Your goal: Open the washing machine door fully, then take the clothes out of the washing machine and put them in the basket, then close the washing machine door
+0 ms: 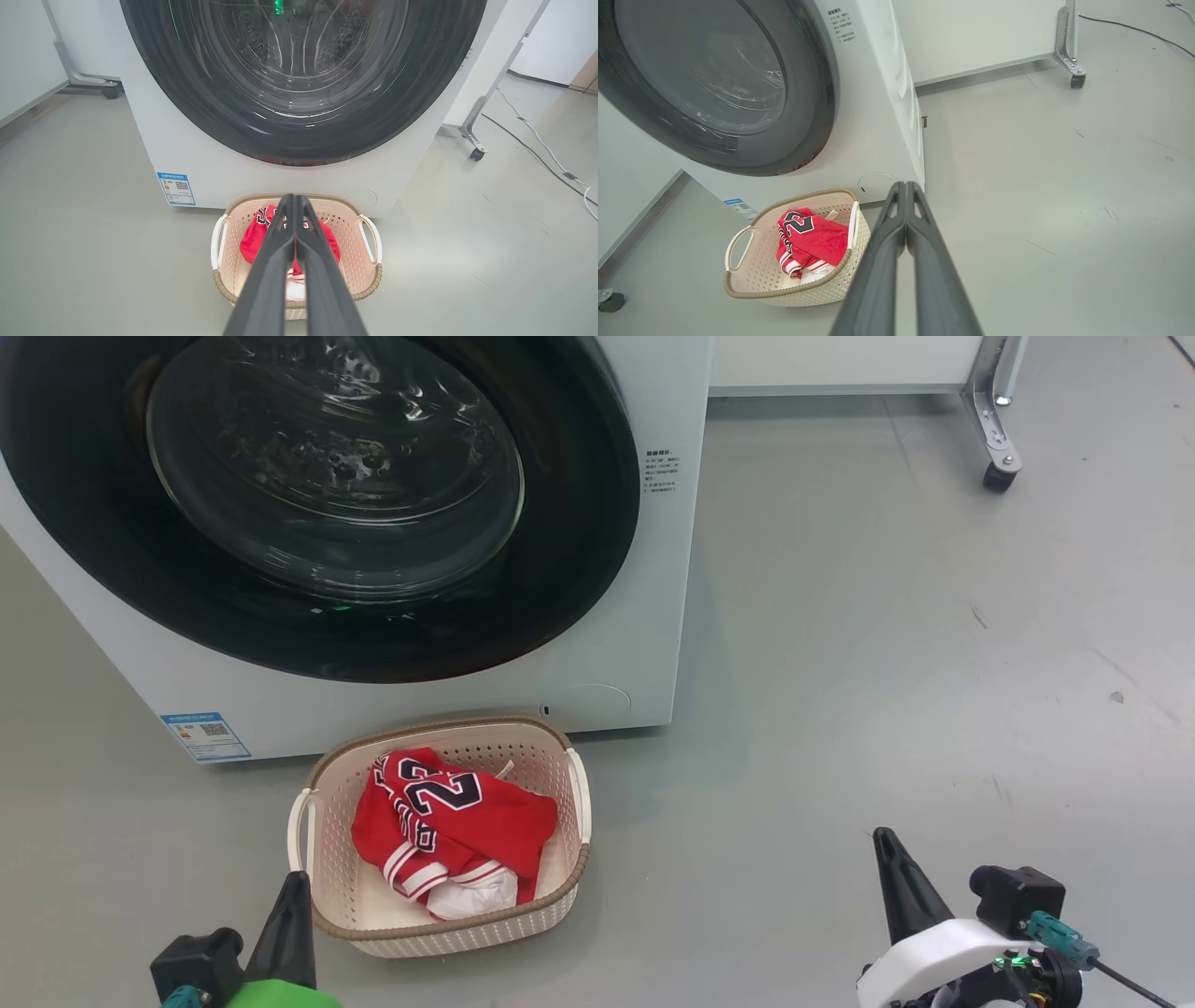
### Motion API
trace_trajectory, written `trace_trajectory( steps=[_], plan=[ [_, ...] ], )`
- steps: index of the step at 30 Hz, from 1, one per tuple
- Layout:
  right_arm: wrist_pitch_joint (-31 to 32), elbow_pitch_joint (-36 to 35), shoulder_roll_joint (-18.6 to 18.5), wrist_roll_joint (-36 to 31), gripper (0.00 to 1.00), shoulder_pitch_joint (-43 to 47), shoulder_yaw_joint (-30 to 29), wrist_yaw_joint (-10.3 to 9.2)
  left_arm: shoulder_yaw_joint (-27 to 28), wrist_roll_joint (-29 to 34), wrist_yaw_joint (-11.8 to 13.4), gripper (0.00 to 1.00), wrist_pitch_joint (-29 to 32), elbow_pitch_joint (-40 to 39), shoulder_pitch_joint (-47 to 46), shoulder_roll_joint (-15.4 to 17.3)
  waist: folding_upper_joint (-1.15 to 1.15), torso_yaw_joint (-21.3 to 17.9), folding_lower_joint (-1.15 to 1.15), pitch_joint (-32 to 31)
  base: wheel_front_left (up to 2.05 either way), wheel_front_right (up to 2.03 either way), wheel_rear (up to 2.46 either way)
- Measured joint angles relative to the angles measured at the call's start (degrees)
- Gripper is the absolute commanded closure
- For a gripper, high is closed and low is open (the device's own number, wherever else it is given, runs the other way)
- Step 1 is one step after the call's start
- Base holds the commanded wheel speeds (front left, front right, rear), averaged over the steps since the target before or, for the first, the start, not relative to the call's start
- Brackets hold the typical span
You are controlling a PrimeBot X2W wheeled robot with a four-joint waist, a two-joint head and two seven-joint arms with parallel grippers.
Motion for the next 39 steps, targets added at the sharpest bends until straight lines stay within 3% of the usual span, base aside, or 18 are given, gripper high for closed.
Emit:
trace_trajectory(
  steps=[39],
  plan=[
    [7.7, -3.2, -0.8, 30.1, 1.00, -0.7, -7.0, 0.55, 4.7, -30.7, -3.1, 1.00, 8.3, 0.0, -2.2, -0.1, 0.00, 0.5, 0.00, -1.0, 0.00, 0.00, 0.00]
  ],
)
